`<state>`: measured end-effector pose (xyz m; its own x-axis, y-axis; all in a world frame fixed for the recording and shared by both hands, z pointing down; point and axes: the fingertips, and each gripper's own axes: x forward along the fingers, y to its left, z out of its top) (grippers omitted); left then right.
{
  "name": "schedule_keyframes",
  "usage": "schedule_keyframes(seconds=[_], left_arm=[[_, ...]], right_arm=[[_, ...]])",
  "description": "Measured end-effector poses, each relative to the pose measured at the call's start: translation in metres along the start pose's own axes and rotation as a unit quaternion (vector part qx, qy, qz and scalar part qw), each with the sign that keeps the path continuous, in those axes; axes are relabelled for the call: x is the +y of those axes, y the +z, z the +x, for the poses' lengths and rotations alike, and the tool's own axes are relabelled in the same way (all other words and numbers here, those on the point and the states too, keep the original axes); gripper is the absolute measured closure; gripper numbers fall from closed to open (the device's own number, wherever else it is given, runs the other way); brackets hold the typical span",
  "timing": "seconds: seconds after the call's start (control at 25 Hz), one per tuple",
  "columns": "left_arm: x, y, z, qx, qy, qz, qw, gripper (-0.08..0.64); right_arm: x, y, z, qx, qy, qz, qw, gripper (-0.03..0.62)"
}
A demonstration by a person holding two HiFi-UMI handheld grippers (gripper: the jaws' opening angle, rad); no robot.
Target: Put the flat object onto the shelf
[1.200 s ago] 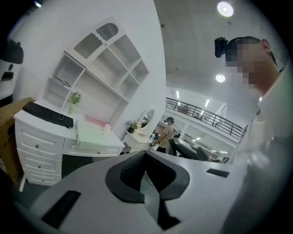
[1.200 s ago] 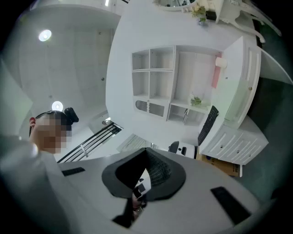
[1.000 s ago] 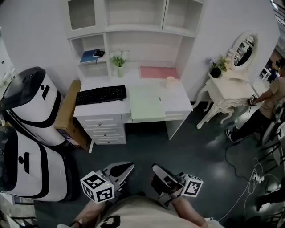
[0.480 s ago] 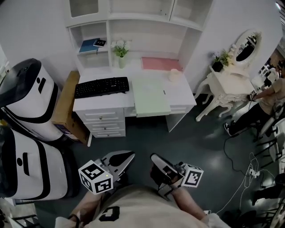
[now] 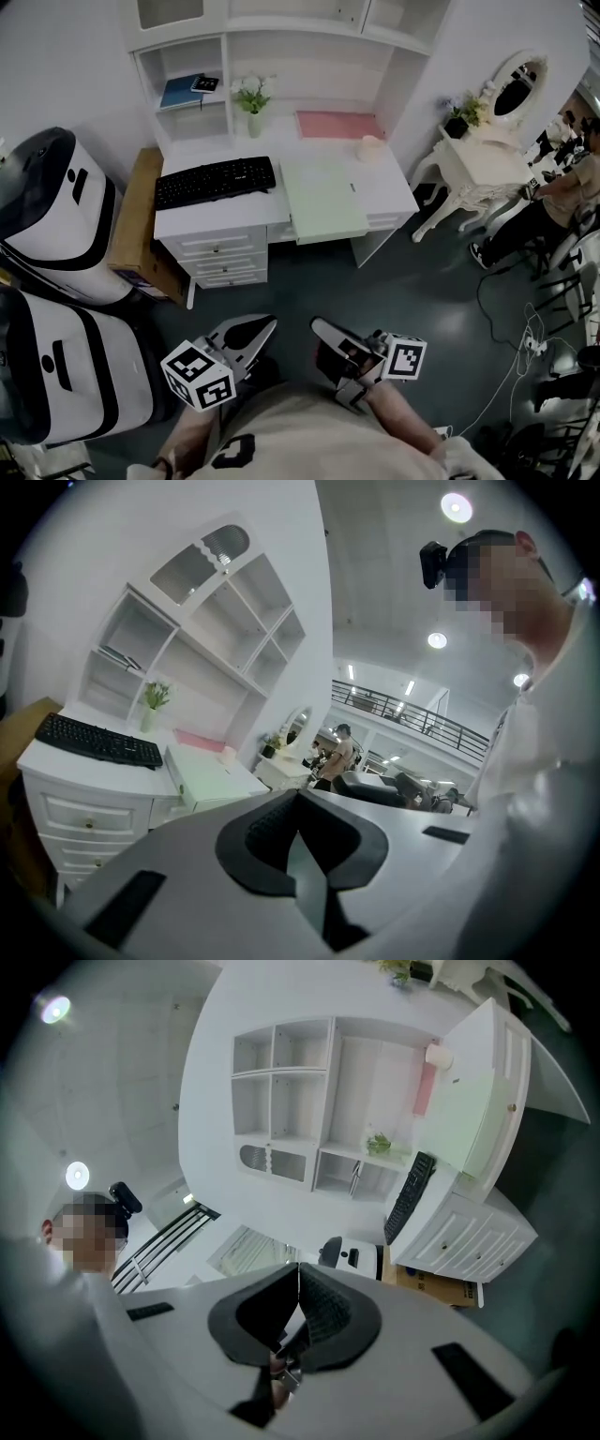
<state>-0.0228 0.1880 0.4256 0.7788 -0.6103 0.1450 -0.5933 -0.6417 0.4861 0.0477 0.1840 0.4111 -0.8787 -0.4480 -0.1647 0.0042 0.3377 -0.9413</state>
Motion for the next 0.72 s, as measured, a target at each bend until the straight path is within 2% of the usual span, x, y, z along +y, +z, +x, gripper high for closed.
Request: schedule_keyframes(seconds=[0.44,0.72], left_arm=[[0.031,0.007,-0.012,0.001,-0.024,0.000,0.9997,0.546],[0.037,0.005,-0.004,0.012,-0.034,-0.012,0.9993,0.546]], right_arm=[[-0.006,-0.003,0.036,-0.003,-0.017,-0.012,1.000,0.568],[-0.016,0.005,0.038,-0.014,-0.032,0.001,0.999,0.568]])
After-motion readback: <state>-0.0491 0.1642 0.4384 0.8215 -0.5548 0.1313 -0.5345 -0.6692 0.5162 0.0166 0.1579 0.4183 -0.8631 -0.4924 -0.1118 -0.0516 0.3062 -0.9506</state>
